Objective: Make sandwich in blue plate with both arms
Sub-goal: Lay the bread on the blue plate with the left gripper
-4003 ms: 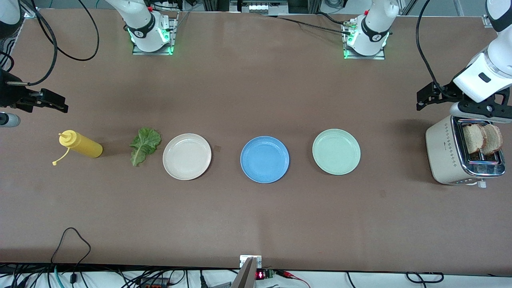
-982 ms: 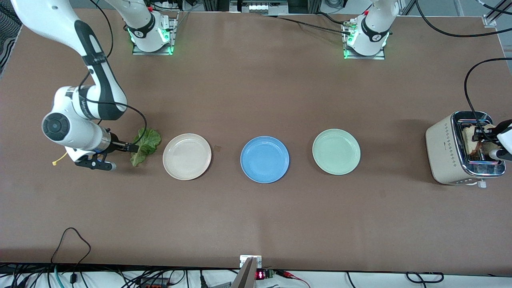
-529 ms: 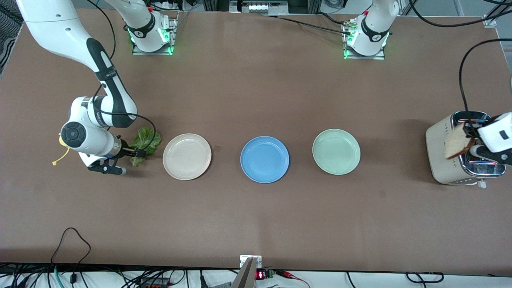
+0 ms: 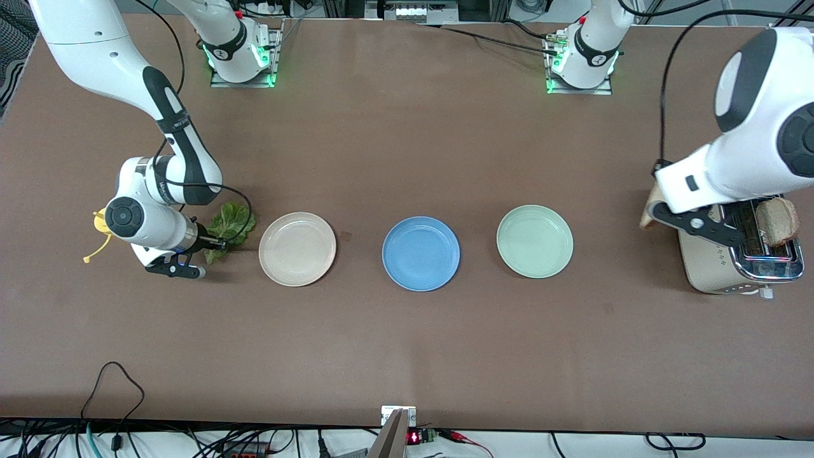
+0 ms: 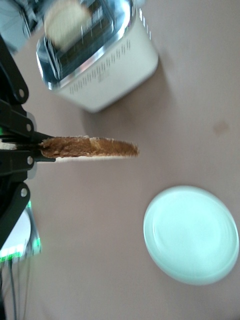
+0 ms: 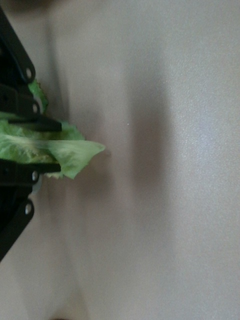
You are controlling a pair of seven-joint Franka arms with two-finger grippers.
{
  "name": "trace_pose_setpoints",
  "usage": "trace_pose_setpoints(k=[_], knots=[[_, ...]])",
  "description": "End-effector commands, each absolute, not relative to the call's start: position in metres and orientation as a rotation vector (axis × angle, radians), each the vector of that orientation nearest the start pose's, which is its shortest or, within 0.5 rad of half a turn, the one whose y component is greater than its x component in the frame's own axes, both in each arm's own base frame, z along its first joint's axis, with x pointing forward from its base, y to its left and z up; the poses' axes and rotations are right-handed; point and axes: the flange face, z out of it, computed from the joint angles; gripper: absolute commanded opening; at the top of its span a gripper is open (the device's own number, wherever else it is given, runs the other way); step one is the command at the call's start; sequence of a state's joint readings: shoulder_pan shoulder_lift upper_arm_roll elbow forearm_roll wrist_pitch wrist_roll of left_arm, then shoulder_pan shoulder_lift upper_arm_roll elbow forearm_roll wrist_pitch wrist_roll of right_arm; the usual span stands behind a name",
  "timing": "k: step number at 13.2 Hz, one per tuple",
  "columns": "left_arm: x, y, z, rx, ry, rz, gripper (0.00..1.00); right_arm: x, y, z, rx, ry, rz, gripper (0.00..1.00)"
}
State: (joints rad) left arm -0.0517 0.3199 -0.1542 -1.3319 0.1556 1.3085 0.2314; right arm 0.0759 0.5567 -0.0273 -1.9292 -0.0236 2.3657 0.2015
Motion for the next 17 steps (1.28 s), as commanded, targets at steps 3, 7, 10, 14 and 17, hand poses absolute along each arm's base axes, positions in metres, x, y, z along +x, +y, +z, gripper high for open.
trace_pose_setpoints(k=[3,7,10,14,17], knots=[[0.607,-0.162,0.492,-3.199,0.703,0.700,0.01,0.620,0.032,0.204,-3.183,0.181,0.155,0.00],[0.638,-0.211,0.441,-3.547,0.674,0.642,0.00,0.635,0.033,0.262,-3.181,0.196,0.238,0.00],[0.664,-0.240,0.390,-3.831,0.515,0.583,0.00,0.632,0.052,0.296,-3.170,0.211,0.270,0.00],[0.672,-0.284,0.319,-3.996,0.576,0.453,0.00,0.627,0.115,0.310,-3.088,0.459,0.265,0.00],[0.666,-0.299,0.258,-4.050,0.630,0.350,0.00,0.628,0.162,0.323,-2.945,0.713,0.280,0.00]])
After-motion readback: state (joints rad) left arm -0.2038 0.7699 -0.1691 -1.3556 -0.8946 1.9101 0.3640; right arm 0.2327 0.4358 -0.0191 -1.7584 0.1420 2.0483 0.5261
